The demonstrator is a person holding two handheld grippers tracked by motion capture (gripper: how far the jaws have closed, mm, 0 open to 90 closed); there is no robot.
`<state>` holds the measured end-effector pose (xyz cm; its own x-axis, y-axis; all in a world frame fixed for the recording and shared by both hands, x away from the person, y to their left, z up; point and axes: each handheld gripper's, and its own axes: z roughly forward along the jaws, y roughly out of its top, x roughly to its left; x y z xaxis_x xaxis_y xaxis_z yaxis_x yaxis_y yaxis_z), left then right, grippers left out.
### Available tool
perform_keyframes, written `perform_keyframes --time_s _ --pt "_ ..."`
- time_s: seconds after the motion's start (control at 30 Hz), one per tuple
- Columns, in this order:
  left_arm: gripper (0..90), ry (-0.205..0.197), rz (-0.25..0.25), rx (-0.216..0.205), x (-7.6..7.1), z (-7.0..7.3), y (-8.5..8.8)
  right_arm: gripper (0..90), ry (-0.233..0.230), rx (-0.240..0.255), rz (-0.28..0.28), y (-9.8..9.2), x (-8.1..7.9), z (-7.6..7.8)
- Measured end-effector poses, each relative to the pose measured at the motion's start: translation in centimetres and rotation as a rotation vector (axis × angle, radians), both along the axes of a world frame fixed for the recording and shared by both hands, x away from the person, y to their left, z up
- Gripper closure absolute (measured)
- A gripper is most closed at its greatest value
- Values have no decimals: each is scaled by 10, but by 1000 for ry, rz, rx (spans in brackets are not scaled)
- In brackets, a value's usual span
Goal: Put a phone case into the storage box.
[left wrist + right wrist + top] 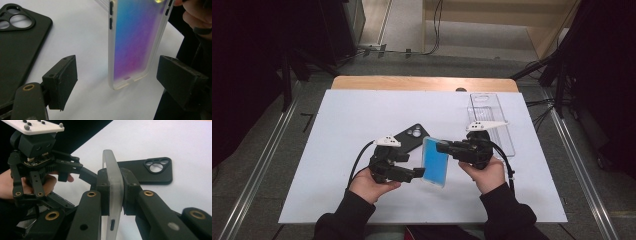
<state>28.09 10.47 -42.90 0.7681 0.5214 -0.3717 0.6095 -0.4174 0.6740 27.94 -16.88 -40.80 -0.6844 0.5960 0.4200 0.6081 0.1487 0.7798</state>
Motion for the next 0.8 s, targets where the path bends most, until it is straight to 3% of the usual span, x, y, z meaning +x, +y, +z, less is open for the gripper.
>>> perform_keyframes --time_s 0.07,0.17,0.27,0.37,0.43,0.57,0.7,0.8 --pt "254 -4 -19 17 -1 0 0 769 5 7 11 0 0 0" --pt "264 4 -55 32 0 1 0 769 5 2 24 1 -1 1" --pt "264 48 -59 11 4 1 1 769 0 -1 39 2 -1 1" --pt "288 53 -63 7 7 1 4 769 -4 -2 56 1 -1 1" --pt "345 36 -87 10 7 2 5 769 -14 -12 73 0 -2 1" --pt "346 12 -123 -2 8 4 7 769 -41 -38 109 -3 -2 3" --pt "357 -20 -169 -21 10 7 7 769 -51 -21 147 -6 -1 4" --pt "358 -56 -207 -13 12 10 7 768 -80 -26 180 -6 0 4"
